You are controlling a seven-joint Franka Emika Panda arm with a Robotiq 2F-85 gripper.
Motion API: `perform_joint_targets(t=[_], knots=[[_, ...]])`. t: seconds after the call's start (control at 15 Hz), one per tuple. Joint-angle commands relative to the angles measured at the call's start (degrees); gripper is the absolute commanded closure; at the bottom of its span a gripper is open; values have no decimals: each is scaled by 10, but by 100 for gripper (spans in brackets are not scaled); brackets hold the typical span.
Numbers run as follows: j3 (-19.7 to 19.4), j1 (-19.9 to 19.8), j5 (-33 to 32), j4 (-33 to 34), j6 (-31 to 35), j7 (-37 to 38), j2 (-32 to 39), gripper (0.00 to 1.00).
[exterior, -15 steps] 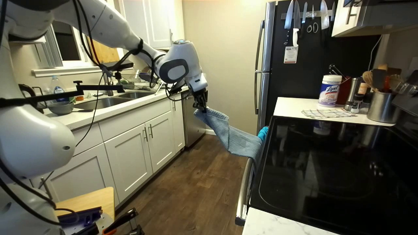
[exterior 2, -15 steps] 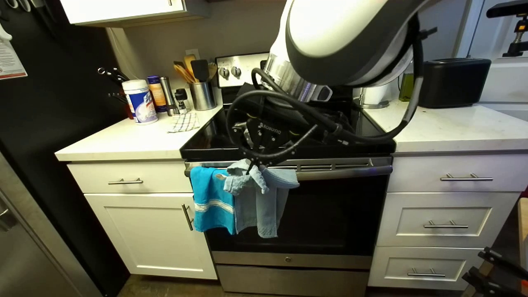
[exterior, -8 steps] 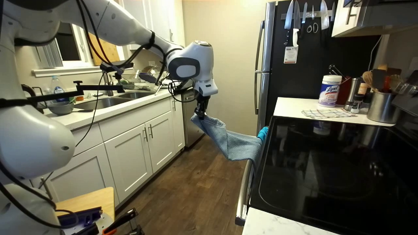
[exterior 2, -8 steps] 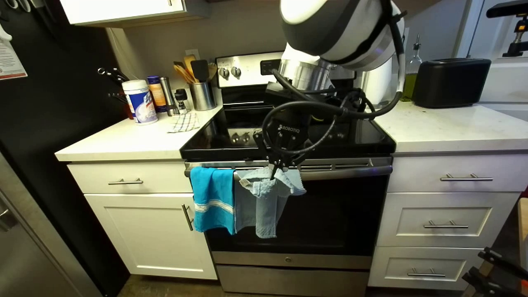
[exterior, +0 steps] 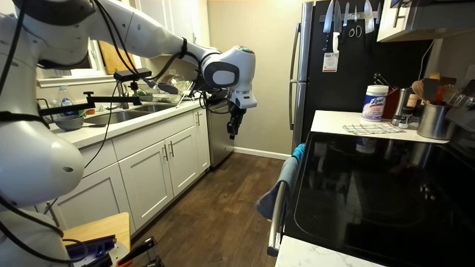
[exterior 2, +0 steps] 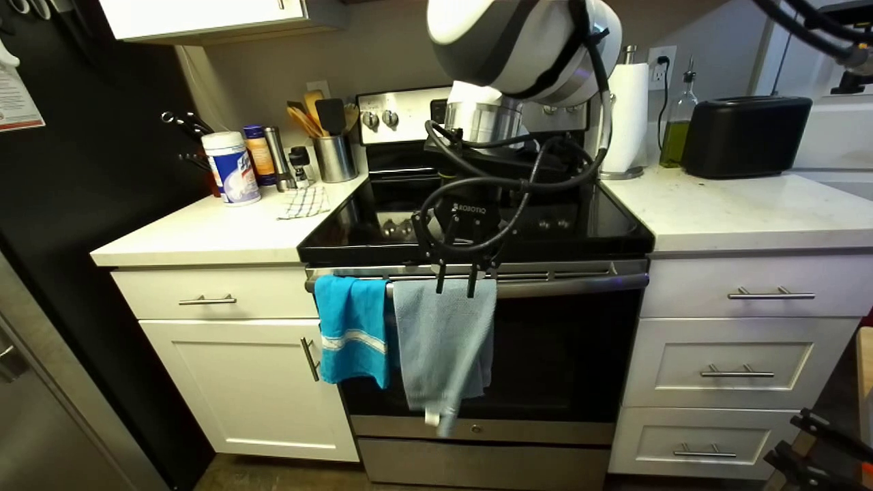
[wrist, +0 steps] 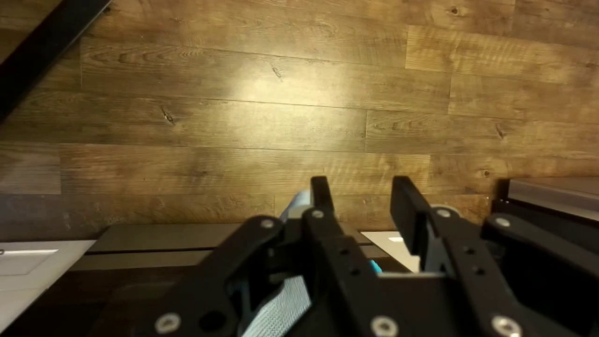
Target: Hang the light blue towel on the handle of the oven door.
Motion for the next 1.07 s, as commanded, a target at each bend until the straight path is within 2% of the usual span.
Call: perform_joint_targets(t=[0.0, 0.27, 0.33, 0.6, 1.0], knots=[[-5, -29, 37, 47, -31, -29, -50, 30], [-4, -47, 54, 78, -26, -86, -78, 4], [-3, -50, 58, 83, -22, -124, -82, 1], [-4, -58, 85, 97, 8, -233, -97, 0], [-18, -45, 120, 89, 21, -297, -99, 0]])
